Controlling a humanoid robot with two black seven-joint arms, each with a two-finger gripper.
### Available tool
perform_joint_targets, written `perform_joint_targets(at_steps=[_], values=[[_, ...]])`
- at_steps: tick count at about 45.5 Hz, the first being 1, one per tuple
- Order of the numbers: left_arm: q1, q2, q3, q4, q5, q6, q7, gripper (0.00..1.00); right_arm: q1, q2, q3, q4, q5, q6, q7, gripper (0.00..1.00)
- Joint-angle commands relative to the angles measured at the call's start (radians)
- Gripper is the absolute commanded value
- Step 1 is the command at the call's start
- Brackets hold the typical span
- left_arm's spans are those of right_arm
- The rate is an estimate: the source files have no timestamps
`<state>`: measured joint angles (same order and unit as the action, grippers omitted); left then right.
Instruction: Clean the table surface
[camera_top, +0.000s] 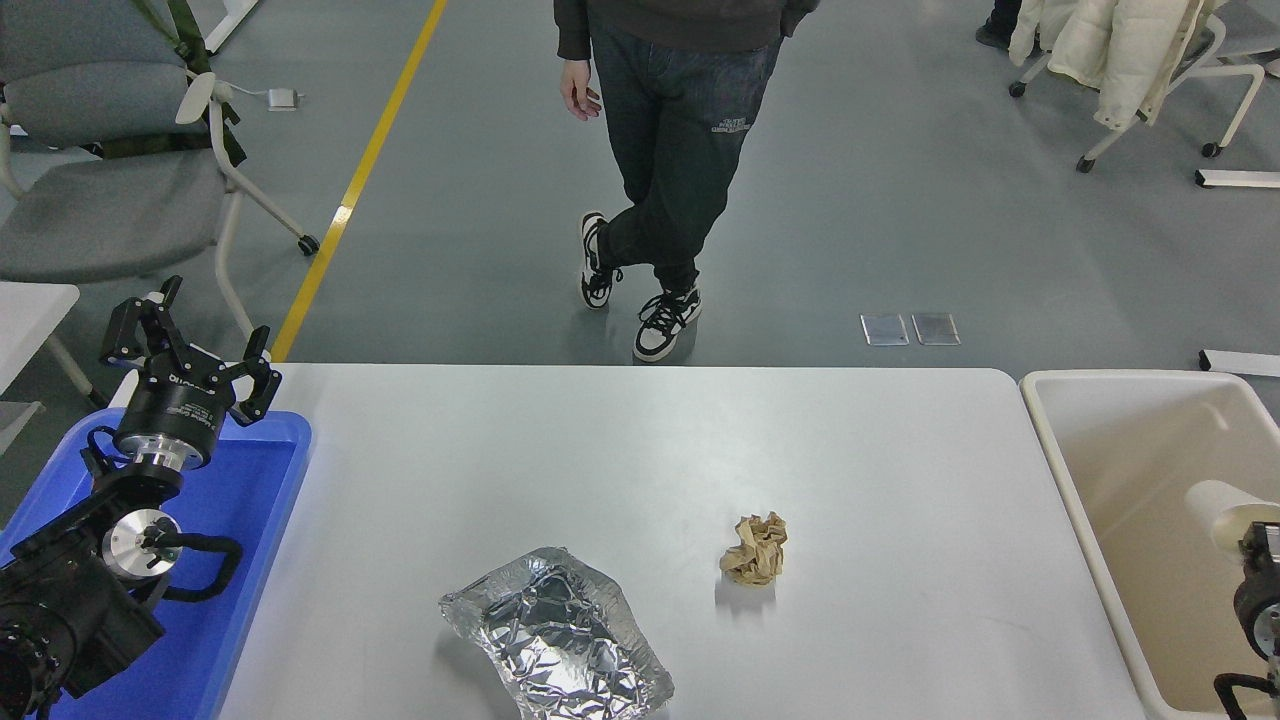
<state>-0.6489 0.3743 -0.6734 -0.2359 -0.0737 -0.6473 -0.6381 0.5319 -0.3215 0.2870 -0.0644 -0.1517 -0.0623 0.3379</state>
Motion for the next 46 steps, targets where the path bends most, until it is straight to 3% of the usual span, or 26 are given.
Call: perform_joint_targets(at_steps=[1,29,34,39,46], values=[[0.0,0.0,0.0,0.001,0.0,0.0,0.0,1.0,0.007,0.004,-0.017,-0.003,0.007,-0.01,-0.002,0.99],[0.0,0.0,0.0,0.0,0.0,0.003,0.0,1.0,0.025,-0.01,0.004,0.0,0.044,0.007,-0.003,0.99],[0.0,0.0,-0.002,0.001,-0.002,0.005,0.0,1.0,0.026,-0.062,0.015,0.066,0.08,0.042,-0.003,0.99],[0.0,0.0,0.0,0.001,-0.002,0.005,0.0,1.0,0.025,-0.14,0.115,0.139,0.084,0.084,-0.003,0.99],[0.0,0.0,-0.002,0.001,-0.002,0.005,0.0,1.0,0.031,-0.145,0.282,0.172,0.077,0.087,0.009,0.99]])
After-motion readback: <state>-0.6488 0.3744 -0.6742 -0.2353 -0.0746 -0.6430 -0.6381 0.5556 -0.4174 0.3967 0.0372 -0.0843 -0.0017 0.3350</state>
